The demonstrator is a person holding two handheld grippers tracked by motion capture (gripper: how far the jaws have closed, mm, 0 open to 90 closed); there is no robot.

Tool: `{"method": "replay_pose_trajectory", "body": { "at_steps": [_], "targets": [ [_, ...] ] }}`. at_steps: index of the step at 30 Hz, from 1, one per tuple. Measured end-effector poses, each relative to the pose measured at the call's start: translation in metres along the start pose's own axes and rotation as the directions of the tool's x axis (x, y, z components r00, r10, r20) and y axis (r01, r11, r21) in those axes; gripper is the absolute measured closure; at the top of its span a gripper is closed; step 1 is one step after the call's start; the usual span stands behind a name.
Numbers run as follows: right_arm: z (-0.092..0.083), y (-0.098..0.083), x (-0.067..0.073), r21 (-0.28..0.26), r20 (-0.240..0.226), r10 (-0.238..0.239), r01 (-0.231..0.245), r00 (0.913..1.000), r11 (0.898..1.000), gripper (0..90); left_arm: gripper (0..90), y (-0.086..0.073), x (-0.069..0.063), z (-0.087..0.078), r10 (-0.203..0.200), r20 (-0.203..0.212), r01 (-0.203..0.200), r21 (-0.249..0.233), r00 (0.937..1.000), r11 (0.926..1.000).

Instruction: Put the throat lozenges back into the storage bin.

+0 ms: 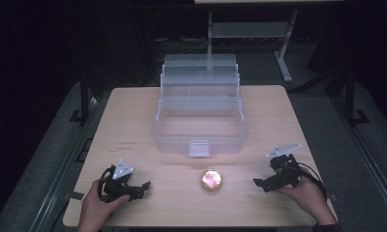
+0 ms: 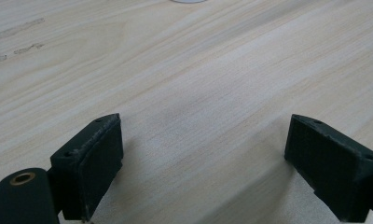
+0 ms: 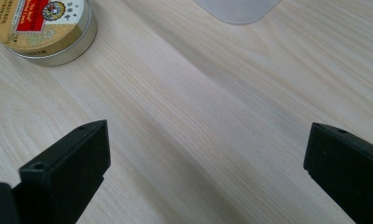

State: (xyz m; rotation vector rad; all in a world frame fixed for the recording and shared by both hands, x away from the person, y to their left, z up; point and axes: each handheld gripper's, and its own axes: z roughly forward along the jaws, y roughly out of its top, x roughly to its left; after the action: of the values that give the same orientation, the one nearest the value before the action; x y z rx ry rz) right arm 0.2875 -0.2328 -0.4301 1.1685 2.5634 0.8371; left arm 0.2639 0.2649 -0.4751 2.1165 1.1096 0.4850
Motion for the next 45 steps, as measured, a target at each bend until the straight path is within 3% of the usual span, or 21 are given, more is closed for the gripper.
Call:
{"method": "replay_pose_trajectory", "body": {
  "at_steps": [45],
  "targets": [
    [0.013,0.028,0.021,0.03,-0.056,-0.078,0.079,0.9954,0.996,0.1,10.5,0.0,0.0,0.0,0.0,0.0,0.0,0.0,1.0,1.0]
  ]
}}
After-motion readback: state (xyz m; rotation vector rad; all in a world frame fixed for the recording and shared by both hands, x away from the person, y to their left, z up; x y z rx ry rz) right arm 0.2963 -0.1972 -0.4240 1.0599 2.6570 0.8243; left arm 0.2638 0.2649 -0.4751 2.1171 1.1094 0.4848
